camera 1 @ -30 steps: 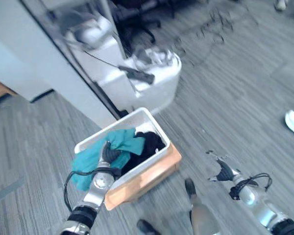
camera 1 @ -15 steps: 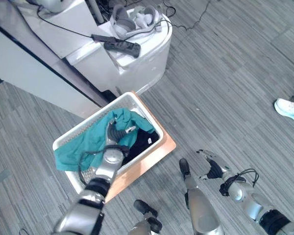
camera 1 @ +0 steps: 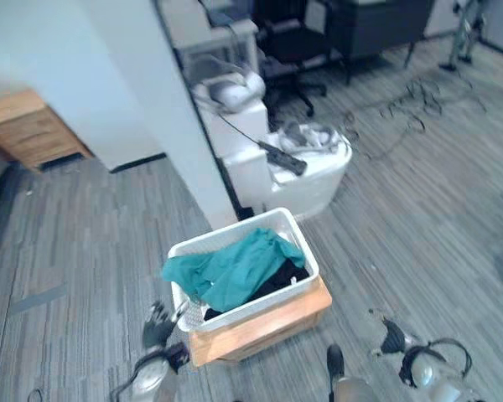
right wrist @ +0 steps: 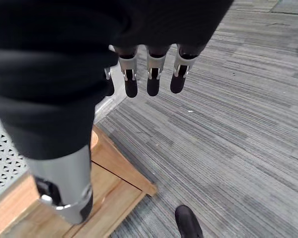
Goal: Tidy up the quilt and then pick up the clothes from the bed and put them into the laundry hamper.
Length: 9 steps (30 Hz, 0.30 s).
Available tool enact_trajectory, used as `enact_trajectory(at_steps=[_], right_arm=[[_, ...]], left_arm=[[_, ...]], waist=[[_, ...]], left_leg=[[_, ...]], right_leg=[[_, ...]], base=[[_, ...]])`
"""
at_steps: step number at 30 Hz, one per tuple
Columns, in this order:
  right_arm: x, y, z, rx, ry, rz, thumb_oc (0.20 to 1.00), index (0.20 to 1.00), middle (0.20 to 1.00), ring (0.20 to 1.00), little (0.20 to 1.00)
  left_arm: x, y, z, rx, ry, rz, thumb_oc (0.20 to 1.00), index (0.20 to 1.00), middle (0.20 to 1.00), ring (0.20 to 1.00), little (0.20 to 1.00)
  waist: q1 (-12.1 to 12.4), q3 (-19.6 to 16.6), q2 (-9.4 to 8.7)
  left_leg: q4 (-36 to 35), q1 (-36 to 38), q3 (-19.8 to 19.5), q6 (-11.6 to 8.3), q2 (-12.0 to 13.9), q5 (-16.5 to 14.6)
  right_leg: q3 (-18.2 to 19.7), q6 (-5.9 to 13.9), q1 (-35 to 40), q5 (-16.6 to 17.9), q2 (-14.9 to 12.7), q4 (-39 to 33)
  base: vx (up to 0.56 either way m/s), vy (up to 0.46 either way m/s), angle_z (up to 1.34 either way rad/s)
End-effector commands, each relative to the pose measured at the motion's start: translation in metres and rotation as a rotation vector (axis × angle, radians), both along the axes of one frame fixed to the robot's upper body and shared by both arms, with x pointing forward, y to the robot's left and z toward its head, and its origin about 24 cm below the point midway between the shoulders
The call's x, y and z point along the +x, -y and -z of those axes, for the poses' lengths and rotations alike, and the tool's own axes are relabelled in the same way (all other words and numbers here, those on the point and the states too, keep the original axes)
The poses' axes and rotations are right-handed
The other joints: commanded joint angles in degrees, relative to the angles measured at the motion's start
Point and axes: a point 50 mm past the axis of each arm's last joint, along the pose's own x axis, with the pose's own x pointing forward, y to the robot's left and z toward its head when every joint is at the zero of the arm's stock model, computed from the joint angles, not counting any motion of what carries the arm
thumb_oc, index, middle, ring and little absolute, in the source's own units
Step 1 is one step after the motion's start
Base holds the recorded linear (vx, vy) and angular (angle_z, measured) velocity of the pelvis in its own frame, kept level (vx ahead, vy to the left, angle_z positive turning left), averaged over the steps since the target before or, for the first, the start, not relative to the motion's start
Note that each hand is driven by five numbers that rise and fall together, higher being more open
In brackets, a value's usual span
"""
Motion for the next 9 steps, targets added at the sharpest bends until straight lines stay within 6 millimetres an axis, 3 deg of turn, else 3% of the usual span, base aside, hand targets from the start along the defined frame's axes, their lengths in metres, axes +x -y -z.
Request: enact_trajectory(at_steps=[1,2,3,5,7,8,9], right_arm=[[0.019,-0.001,-0.004,0.057,0.046,0.105,1.000,1.000,1.000,1.000,1.000],[0.005,0.001,0.010,0.072,-0.033,0.195,1.000,1.000,1.000,1.000,1.000],[0.006,0.001,0.010,0.073,-0.032,0.196,1.000,1.000,1.000,1.000,1.000],[-0.003,0.000,0.019,0.090,-0.086,0.270,1.000,1.000,1.000,1.000,1.000],[-0.012,-0.004,0.028,0.110,-0.140,0.331,1.000,1.000,1.000,1.000,1.000],[-0.022,-0.007,0.036,0.140,-0.183,0.399,1.000,1.000,1.000,1.000,1.000],[-0.021,-0.007,0.035,0.140,-0.182,0.399,1.000,1.000,1.000,1.000,1.000]], left_arm=[[0.009,0.001,0.006,-0.053,-0.015,-0.006,1.000,1.000,1.000,1.000,1.000],[-0.014,0.007,0.026,-0.129,-0.117,-0.029,1.000,1.000,1.000,1.000,1.000],[-0.013,0.007,0.026,-0.129,-0.116,-0.029,1.000,1.000,1.000,1.000,1.000],[-0.037,0.010,0.045,-0.115,-0.274,0.010,1.000,1.000,1.000,1.000,1.000],[-0.068,0.018,0.065,-0.074,-0.477,0.097,1.000,1.000,1.000,1.000,1.000],[-0.092,0.025,0.076,-0.041,-0.638,0.173,1.000,1.000,1.000,1.000,1.000],[-0.092,0.025,0.076,-0.040,-0.637,0.173,1.000,1.000,1.000,1.000,1.000]], waist=[[0.1,2.1,0.57],[0.6,1.8,0.01],[0.6,1.8,-0.02],[0.8,1.5,-0.46],[1.0,1.3,-0.85],[1.0,1.1,-1.15],[1.0,1.2,-1.17]], left_leg=[[0.1,0.2,-3.0,-0.73,2.1,0.0],[0.1,0.4,-3.8,-0.46,1.8,-0.3],[0.1,0.4,-3.8,-0.44,1.8,-0.3],[0.1,0.6,-4.4,-0.20,1.5,-0.8],[0.1,0.9,-4.8,0.17,1.1,-1.3],[0.1,1.2,-4.9,0.49,0.7,-1.8],[0.1,1.3,-4.9,0.50,0.7,-1.8]], right_leg=[[-0.8,4.78,4.6,-8.4,-3.3,0.2],[-1.7,4.85,5.5,-8.5,-3.5,0.2],[-1.7,4.86,5.5,-8.5,-3.5,0.2],[-2.2,4.94,6.3,-8.6,-3.7,0.2],[-2.4,5.00,7.0,-8.7,-4.0,0.2],[-2.5,5.13,7.3,-8.7,-4.2,0.2],[-2.5,5.15,7.3,-8.7,-4.2,0.2]], base=[[-0.04,0.079,0.32],[-0.02,0.066,0.24],[-0.02,0.075,0.21],[0.00,0.070,0.17],[-0.02,0.118,0.13],[-0.02,0.102,0.06],[-0.02,0.101,0.03]])
